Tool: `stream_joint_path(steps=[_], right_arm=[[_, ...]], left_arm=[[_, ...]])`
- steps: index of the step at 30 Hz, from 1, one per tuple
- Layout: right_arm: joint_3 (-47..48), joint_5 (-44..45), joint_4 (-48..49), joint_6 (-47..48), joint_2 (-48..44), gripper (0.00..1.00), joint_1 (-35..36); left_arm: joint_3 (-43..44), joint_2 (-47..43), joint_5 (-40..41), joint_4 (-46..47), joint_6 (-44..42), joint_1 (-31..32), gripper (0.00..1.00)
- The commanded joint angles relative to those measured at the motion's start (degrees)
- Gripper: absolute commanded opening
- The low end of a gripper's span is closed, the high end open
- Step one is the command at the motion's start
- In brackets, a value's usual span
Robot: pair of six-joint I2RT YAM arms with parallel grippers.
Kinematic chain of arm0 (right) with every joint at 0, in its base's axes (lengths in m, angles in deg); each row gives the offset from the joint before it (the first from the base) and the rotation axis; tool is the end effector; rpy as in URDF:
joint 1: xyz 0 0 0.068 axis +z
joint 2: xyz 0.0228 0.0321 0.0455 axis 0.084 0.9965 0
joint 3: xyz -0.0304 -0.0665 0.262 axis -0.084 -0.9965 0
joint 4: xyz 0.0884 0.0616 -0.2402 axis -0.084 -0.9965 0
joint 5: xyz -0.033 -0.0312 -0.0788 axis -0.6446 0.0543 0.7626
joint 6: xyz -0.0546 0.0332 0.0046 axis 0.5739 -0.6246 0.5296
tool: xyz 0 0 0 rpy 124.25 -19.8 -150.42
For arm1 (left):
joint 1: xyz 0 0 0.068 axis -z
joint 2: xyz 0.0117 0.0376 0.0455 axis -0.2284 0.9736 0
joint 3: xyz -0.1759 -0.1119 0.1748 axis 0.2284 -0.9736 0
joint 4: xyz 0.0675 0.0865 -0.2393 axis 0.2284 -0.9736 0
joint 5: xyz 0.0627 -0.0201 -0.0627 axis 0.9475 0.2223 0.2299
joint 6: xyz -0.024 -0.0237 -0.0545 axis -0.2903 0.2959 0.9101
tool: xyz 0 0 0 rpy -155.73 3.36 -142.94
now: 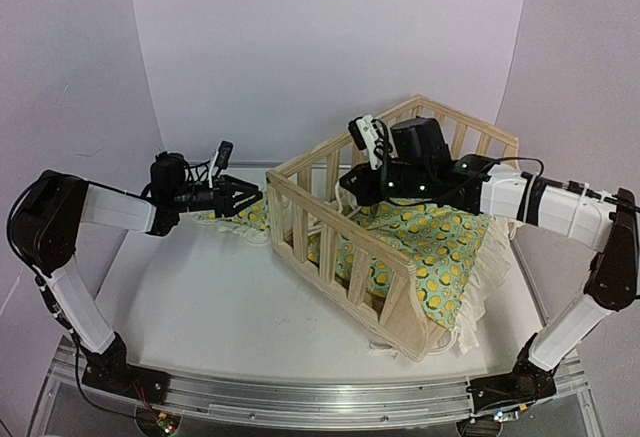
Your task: Set up the pet bed
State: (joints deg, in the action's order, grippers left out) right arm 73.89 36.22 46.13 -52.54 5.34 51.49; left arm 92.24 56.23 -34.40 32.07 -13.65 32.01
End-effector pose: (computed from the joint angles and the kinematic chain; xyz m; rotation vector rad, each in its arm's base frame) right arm 0.2654 0.2799 0.3137 -0.6015 1.9749 0.6264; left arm 0.3342 -0.1568 0.2156 0.8391 1.6038 -1.2079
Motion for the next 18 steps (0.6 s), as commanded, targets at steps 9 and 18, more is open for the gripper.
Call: stream_joint_path(steps=[9,18], right_arm=[[8.52,-20.21,-7.21,1.41,2.25,0.0,-0.49],[3.91,-16.9,20.07,-3.41,9.74,0.0,0.67]], left_arm=[[2.75,-0.98,-3.11,3.06,0.02,0.0,0.53],[11.92,6.08,-13.76,3.68,2.31,0.71,0.63]])
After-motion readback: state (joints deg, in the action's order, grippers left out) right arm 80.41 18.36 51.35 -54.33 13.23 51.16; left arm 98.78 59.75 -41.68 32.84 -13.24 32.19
